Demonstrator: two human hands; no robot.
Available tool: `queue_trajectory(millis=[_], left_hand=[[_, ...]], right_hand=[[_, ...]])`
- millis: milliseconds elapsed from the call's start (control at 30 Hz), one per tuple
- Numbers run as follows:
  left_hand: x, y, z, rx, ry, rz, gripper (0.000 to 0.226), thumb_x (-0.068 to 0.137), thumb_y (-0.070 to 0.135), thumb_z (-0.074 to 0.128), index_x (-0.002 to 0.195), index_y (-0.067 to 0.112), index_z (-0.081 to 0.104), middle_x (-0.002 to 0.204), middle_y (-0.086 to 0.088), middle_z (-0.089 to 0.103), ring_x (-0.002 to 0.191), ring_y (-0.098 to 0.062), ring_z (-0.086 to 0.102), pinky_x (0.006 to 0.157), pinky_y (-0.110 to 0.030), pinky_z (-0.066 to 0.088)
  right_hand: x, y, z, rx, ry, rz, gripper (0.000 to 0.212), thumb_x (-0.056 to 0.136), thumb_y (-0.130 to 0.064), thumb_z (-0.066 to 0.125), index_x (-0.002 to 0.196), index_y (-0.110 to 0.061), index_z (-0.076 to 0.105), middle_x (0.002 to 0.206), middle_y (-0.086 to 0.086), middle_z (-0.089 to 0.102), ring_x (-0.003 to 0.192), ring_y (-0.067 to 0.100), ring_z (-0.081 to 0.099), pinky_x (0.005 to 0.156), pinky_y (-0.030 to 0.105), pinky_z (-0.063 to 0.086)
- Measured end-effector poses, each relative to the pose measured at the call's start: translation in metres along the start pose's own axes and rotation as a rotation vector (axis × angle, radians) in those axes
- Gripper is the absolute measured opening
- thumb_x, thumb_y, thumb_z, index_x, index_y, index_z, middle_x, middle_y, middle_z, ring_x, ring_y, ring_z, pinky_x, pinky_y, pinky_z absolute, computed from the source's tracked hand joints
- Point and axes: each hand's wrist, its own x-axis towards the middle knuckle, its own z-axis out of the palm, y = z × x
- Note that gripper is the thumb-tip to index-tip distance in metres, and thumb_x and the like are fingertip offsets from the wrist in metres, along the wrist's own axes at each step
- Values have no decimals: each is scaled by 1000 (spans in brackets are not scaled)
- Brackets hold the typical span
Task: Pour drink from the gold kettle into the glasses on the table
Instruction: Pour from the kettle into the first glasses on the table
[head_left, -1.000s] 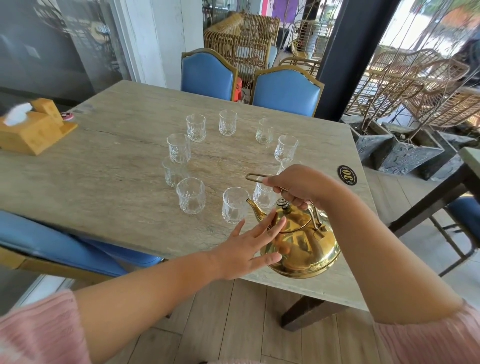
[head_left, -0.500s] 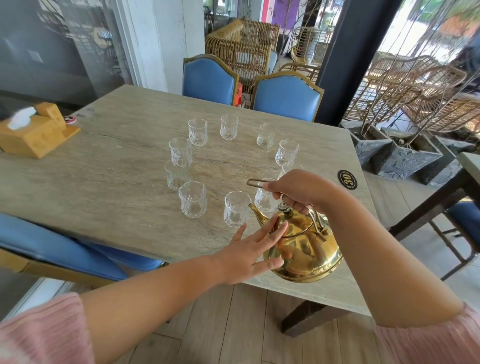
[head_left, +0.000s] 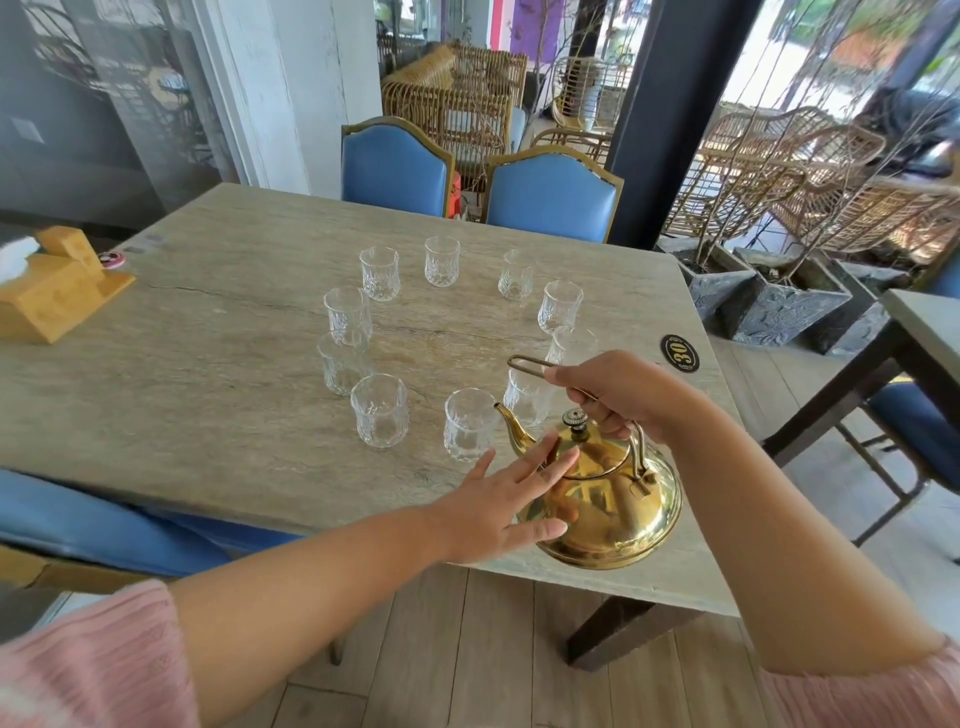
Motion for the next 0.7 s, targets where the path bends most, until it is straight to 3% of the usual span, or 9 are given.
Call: queue_trajectory(millis=[167, 333, 433, 533, 700], left_hand=[[2, 1, -4, -28, 25, 38, 69, 96, 54, 32, 145, 44, -15, 153, 16, -29, 145, -2, -1, 112, -32, -17], [7, 3, -7, -4, 172, 99, 65, 97, 50, 35, 150, 35, 0, 160, 8, -9, 145, -4, -12, 115, -29, -2], [15, 6, -9, 7, 180, 130, 63, 98, 48, 35, 150, 35, 3, 160, 8, -9, 145, -3, -11, 115, -30, 0], [26, 8, -8, 14, 144, 120, 65, 97, 51, 34, 150, 36, -2, 158, 12, -16, 144, -1, -14, 117, -34, -3], [55, 19, -4, 33, 165, 115, 67, 98, 48, 36, 149, 36, -5, 157, 12, -17, 143, 1, -15, 114, -24, -11]], right_hand=[[-9, 12, -5, 131, 78, 20, 42, 90, -35, 59, 56, -16, 43, 44, -4, 32, 38, 11, 24, 38, 19, 22], [-19, 26, -12, 257, 153, -4, 43, 88, -35, 61, 52, -19, 44, 42, -6, 32, 34, 9, 22, 34, 16, 20], [-19, 31, -21, 300, 181, -2, 42, 88, -35, 61, 53, -19, 45, 41, -6, 33, 33, 9, 22, 33, 15, 20], [-16, 34, -34, 288, 171, -9, 42, 88, -37, 60, 53, -19, 45, 42, -6, 32, 35, 10, 22, 33, 16, 20], [-2, 42, -66, 217, 110, -32, 42, 89, -35, 58, 53, -19, 45, 46, -2, 30, 38, 11, 20, 33, 15, 19]])
